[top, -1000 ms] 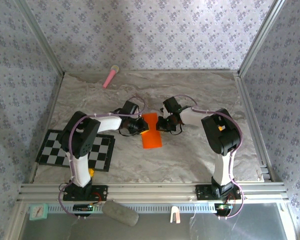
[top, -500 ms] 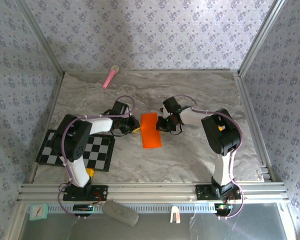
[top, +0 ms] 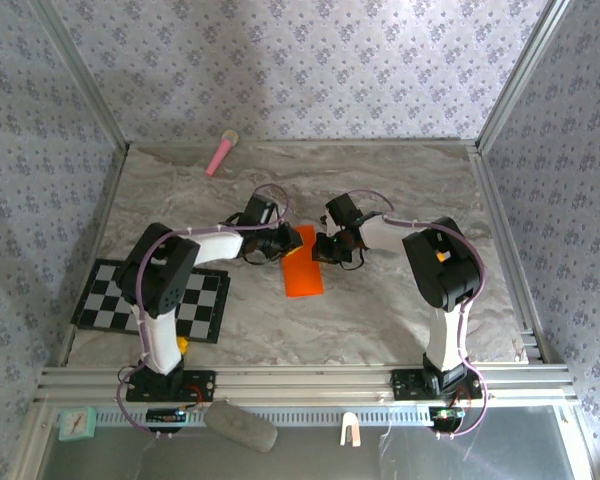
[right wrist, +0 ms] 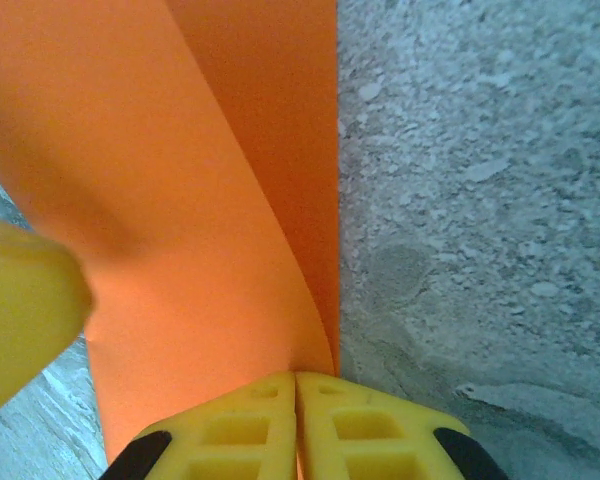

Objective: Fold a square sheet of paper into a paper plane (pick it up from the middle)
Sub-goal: First fold in half a square sheet of paper at the center of the table.

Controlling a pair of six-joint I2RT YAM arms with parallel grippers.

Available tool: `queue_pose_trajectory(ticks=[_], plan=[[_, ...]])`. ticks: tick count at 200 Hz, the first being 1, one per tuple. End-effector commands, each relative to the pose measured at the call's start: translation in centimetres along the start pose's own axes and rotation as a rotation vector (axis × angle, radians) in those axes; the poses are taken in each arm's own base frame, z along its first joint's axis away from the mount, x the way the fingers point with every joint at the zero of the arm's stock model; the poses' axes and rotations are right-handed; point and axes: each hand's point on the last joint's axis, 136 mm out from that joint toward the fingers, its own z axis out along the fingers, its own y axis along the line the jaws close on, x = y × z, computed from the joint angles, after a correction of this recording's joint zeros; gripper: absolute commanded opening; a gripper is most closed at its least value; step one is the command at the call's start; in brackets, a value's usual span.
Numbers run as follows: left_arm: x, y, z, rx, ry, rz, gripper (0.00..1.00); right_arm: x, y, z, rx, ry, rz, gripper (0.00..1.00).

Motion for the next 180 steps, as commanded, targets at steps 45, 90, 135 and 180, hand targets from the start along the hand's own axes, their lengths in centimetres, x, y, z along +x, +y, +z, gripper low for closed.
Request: queue_pose_trajectory(ticks=[45,90,135,180], plan=[[-1.3,4.1,0.8,-0.07,-0.049,-0.061,0.14,8.1,-10.9,2.8,0.38,0.229,0.107,0.09],[-2.9,6.6,-0.9,-0.097,-0.1,-0.109,0.14,8.6,-12.0,2.6,0.43,0.239,0.109,0.09],[-4.8,8.0,-3.2,-0.151,-0.148,-0.1,0.14,8.6,-12.3,2.4,0.441,0.233,0.113,0.09],[-3.3,3.2,-4.2,-0.046,-0.092,-0.027,0.15,8.3,-12.0,2.4,0.428,0.228,0.113,0.09]])
